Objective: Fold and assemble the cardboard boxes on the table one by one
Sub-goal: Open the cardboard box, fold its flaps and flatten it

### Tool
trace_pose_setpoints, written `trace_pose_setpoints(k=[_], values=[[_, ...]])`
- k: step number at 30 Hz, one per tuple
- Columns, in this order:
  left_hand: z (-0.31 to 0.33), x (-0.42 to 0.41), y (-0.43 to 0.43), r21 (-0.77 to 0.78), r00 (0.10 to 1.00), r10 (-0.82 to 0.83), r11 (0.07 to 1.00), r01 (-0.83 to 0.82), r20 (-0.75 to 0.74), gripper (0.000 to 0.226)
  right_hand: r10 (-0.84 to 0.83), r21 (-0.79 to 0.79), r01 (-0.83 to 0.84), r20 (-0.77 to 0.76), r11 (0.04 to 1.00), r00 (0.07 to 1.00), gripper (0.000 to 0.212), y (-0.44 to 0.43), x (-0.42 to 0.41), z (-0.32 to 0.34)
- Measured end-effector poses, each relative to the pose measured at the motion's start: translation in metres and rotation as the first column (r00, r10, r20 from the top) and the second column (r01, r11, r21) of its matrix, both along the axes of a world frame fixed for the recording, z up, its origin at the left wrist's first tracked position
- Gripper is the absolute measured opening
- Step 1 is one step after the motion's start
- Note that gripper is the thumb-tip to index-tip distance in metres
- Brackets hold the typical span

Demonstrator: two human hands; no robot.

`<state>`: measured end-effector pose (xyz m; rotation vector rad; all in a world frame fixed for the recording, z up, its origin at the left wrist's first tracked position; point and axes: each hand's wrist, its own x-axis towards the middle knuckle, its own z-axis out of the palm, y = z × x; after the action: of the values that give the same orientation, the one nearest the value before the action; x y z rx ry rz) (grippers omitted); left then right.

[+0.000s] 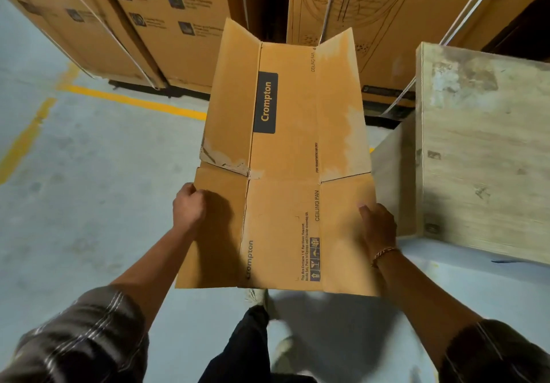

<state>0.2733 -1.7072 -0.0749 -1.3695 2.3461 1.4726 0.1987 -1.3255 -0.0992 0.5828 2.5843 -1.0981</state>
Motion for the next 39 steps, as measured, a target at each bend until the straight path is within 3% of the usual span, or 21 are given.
trace_pose_setpoints(k=[8, 15, 25, 32, 39], values=[[-0.125, -0.041, -0.017, 0.001, 0.999, -0.052, 0.999, 0.052, 0.015, 0.018, -0.096, -0.022, 0.096, 0.005, 0.995, 0.995, 0.032, -0.007, -0.026, -0.116], [-0.273, -0.079, -0.029, -0.035, 0.995, -0.09, 0.995, 0.091, 0.034, 0.016, -0.144, -0.086, 0.142, -0.016, 0.986, 0.99, 0.016, -0.022, -0.053, -0.262], [-0.458, -0.097, -0.031, -0.046, 0.992, -0.121, 0.991, 0.122, 0.034, 0.019, -0.182, -0.107, 0.181, 0.0, 0.978, 0.983, 0.034, -0.022, -0.062, -0.448], [-0.536, -0.109, -0.027, -0.018, 0.989, -0.14, 0.99, 0.14, 0.04, 0.019, -0.166, -0.119, 0.164, -0.002, 0.979, 0.986, 0.021, -0.018, -0.073, -0.514], [-0.573, -0.127, -0.034, 0.037, 0.987, -0.15, 0.988, 0.148, 0.063, 0.02, -0.209, -0.148, 0.227, 0.13, 0.963, 0.969, 0.018, -0.019, -0.082, -0.55]])
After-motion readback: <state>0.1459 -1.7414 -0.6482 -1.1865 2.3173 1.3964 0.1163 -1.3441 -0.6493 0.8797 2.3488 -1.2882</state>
